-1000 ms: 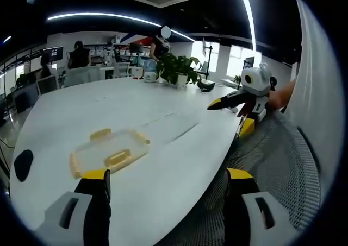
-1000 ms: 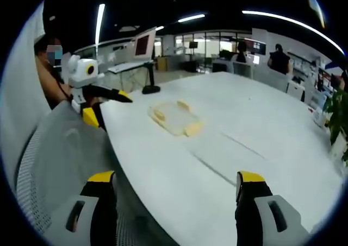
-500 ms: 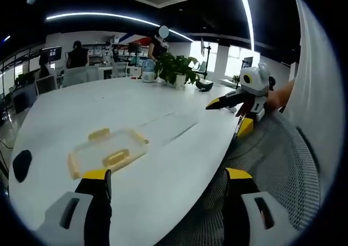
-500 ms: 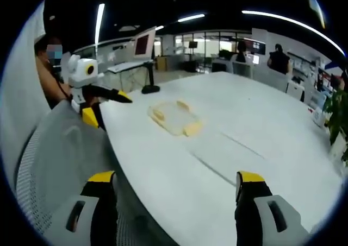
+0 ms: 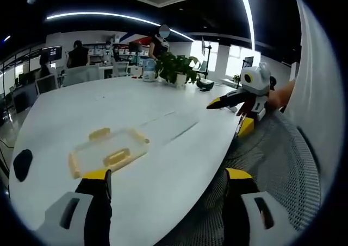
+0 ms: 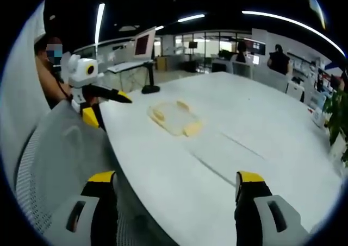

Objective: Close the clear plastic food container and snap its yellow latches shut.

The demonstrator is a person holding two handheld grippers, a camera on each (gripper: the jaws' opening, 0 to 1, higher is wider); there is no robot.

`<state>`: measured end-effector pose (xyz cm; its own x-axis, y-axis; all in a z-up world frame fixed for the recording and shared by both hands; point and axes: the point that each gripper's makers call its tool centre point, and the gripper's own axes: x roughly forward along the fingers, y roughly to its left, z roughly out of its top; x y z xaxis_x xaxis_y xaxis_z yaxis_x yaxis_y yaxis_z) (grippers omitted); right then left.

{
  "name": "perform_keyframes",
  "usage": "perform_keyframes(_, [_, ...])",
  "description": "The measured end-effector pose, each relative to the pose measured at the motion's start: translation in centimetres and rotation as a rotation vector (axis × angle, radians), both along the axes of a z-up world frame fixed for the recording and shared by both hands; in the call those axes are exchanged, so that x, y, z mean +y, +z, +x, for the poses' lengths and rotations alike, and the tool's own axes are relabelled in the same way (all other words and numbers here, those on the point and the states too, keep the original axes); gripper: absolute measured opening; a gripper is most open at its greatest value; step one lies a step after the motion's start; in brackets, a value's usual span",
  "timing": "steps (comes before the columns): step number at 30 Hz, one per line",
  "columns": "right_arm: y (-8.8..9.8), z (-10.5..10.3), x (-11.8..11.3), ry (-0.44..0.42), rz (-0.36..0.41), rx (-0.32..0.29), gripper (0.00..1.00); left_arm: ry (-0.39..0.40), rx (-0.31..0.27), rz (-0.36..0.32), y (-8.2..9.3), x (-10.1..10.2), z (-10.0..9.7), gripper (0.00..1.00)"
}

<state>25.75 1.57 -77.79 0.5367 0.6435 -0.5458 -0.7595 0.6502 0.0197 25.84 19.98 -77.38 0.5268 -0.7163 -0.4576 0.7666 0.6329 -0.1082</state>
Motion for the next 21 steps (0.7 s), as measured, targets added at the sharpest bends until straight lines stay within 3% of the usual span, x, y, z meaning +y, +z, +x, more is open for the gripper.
perform_keyframes(21, [0.62, 0.32, 0.15, 0.016, -0.031, -0.027, 0.91, 0.001, -0.032, 0.015, 0.80, 0.27, 0.42, 0.87])
